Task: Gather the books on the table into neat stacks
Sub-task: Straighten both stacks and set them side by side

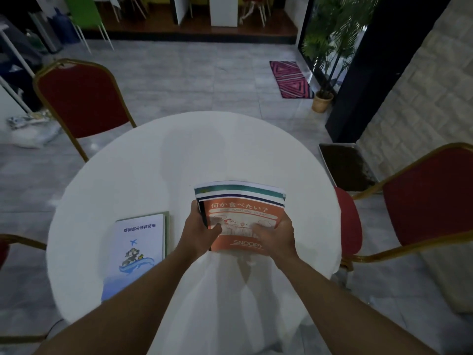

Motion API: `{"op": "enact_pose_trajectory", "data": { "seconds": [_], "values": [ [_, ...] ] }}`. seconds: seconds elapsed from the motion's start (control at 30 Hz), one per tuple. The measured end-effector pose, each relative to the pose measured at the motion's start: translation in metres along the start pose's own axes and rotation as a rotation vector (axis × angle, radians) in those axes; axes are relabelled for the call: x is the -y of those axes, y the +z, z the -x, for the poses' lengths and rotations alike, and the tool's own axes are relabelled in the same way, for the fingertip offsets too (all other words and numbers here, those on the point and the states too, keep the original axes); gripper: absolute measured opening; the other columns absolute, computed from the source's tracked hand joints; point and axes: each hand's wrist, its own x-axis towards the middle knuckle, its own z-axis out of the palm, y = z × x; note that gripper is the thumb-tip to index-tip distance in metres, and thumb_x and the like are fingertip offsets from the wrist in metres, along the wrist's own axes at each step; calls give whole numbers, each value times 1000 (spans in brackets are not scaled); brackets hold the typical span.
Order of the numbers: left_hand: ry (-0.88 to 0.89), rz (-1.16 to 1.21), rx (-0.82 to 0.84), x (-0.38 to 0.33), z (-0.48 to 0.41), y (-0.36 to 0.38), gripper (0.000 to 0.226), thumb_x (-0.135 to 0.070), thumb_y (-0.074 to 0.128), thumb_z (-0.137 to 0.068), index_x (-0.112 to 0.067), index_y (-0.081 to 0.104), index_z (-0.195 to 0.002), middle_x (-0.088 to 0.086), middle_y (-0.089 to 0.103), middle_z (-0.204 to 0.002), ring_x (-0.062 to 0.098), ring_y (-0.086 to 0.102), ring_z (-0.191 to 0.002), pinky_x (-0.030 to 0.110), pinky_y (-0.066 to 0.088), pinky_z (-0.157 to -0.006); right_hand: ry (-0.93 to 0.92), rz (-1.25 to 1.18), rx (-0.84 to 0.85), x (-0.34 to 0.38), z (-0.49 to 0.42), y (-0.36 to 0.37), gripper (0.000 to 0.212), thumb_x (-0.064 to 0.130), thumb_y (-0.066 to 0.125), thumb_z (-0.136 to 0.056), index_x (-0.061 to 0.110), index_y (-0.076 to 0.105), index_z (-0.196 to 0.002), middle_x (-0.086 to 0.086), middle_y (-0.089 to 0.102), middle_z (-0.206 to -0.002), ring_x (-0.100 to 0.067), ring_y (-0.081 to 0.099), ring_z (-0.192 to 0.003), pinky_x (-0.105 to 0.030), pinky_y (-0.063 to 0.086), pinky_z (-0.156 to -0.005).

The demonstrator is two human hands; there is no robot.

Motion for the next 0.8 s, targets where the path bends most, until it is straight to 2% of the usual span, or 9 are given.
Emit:
{"op": "enact_pose_trajectory", "data": {
  "seconds": [0.13,0.2,0.33,0.4,0.5,0.7,0.8],
  "values": [
    [-13,-36,17,5,3,-1,53,-11,73,-81,-47,44,-107,-19,64,-104,-1,65,-92,9,50,-64,0,16,-9,-6,2,-2,41,10,83,-74,37,63,-98,15,74,-97,-7,72,-92,-30,61,-79],
    [-4,-61,35,7,3,-1,53,-10,74,-80,-47,44,-105,-22,64,-101,0,66,-91,8,51,-63,21,25,4,-10,4,-6,42,15,85,-72,40,62,-98,18,74,-94,-3,72,-89,-24,61,-73],
    [3,-117,29,8,0,0,54,-5,72,-81,-47,44,-100,-21,61,-99,3,63,-90,13,51,-71,23,64,89,-10,6,-13,40,22,88,-75,41,62,-99,23,72,-94,4,70,-84,-13,55,-65],
    [14,-146,29,8,-1,-1,53,-5,71,-82,-46,43,-101,-24,59,-98,1,62,-88,10,49,-65,16,62,105,-8,3,-15,39,19,88,-76,37,63,-98,21,73,-95,4,71,-83,-12,55,-62],
    [6,-159,15,12,-1,-2,52,-7,72,-83,-38,41,-112,-27,58,-97,-6,61,-86,4,48,-59,9,67,101,-10,-1,-14,39,17,88,-76,37,63,-98,20,73,-96,0,71,-86,-17,57,-67],
    [-18,-184,18,18,-6,1,49,-6,69,-84,-31,40,-114,-21,58,-95,9,62,-89,11,49,-70,15,102,115,-14,-2,-14,40,25,89,-75,44,61,-96,32,72,-85,11,69,-80,-12,54,-66],
    [-17,-188,41,19,-7,-1,52,-4,69,-84,-34,39,-114,-27,57,-95,10,62,-91,15,50,-72,19,107,123,-12,-1,-14,38,26,88,-75,45,61,-95,39,69,-84,10,70,-79,-11,54,-63]
  ]
}}
